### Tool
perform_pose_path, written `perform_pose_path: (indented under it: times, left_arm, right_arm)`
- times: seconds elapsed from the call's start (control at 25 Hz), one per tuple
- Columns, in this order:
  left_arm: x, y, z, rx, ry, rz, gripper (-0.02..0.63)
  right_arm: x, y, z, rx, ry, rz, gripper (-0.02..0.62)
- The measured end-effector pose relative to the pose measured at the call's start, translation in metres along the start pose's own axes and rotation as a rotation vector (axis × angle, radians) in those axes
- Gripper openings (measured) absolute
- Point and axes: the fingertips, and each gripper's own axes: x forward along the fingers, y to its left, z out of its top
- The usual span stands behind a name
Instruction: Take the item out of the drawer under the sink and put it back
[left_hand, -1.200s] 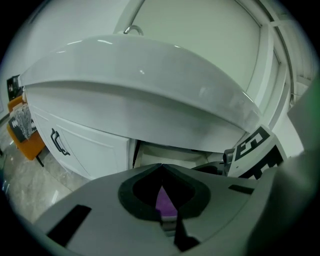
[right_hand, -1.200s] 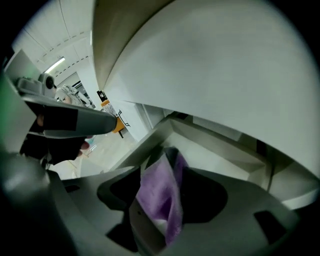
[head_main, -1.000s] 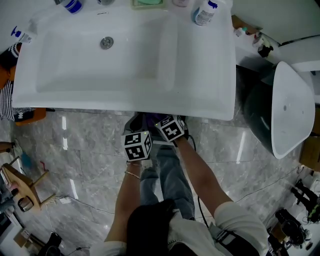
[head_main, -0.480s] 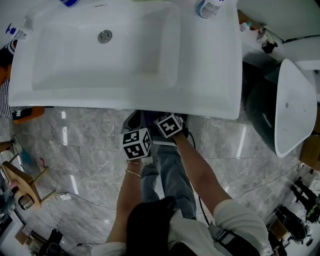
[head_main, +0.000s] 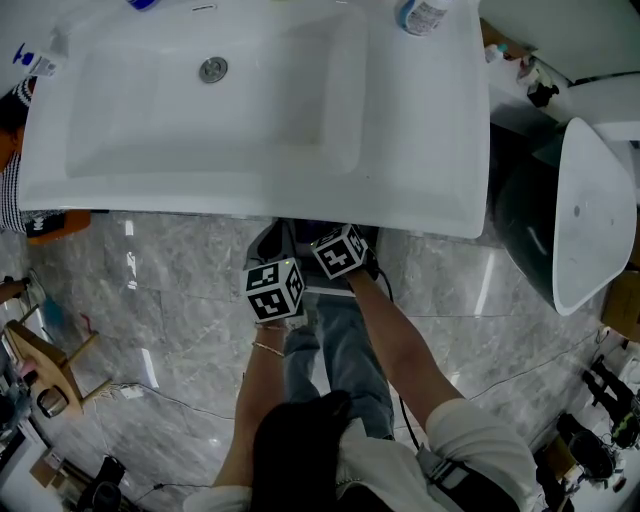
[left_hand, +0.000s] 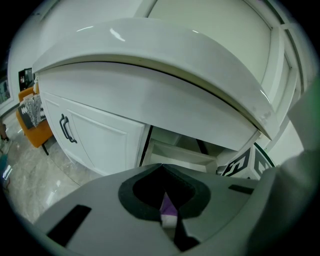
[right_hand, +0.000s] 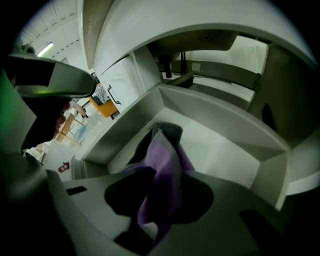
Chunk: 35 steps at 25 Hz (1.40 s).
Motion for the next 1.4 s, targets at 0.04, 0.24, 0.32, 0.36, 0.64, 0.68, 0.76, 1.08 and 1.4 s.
perform_pose_path:
  times: [0.04,0.24,0.32,0.36,0.64,0.68,0.76,1.08,1.4]
  left_arm:
    - [0.0,0.0,-0.002,-0.001,0.002,-0.001,0.005]
    - [-0.004,-0.005,-0.007,-0.013,0.011,-0.01,0.005]
    - [-0.008,-0.008,-0.007,-0.009,0.013,-0.016,0.005]
    - [-0.011,-0.009,-0.006,-0.005,0.013,-0.018,0.005]
    - [-0.032,-0.017,0.004,0.016,-0.001,-0.034,0.005]
    - [-0.036,-0.018,0.004,0.018,-0.001,-0.036,0.005]
    - [-0.045,-0.02,0.005,0.02,-0.003,-0.039,0.005]
    - [-0.086,-0.036,0.016,0.08,-0.026,-0.091,0.005]
    - [-0.131,-0.044,0.032,0.101,-0.082,-0.133,0.005]
  right_arm:
    - [0.0,0.0,0.0,0.01,-0.001,0.004,0.117]
    - [-0.009,0.006,0.002,0.006,-0.013,0.006,0.063]
    - [-0.016,0.006,0.003,0.023,-0.031,0.008,0.059]
    - [-0.021,0.007,0.004,0.031,-0.044,0.01,0.057]
    - [-0.069,0.016,0.009,0.068,-0.128,0.023,0.054]
    - [-0.077,0.02,0.009,0.074,-0.142,0.029,0.054]
    - [-0.093,0.028,0.01,0.079,-0.17,0.036,0.052]
    - [-0.143,0.048,0.016,0.107,-0.247,0.02,0.052]
    - [-0.201,0.07,0.032,0.13,-0.347,0.003,0.052]
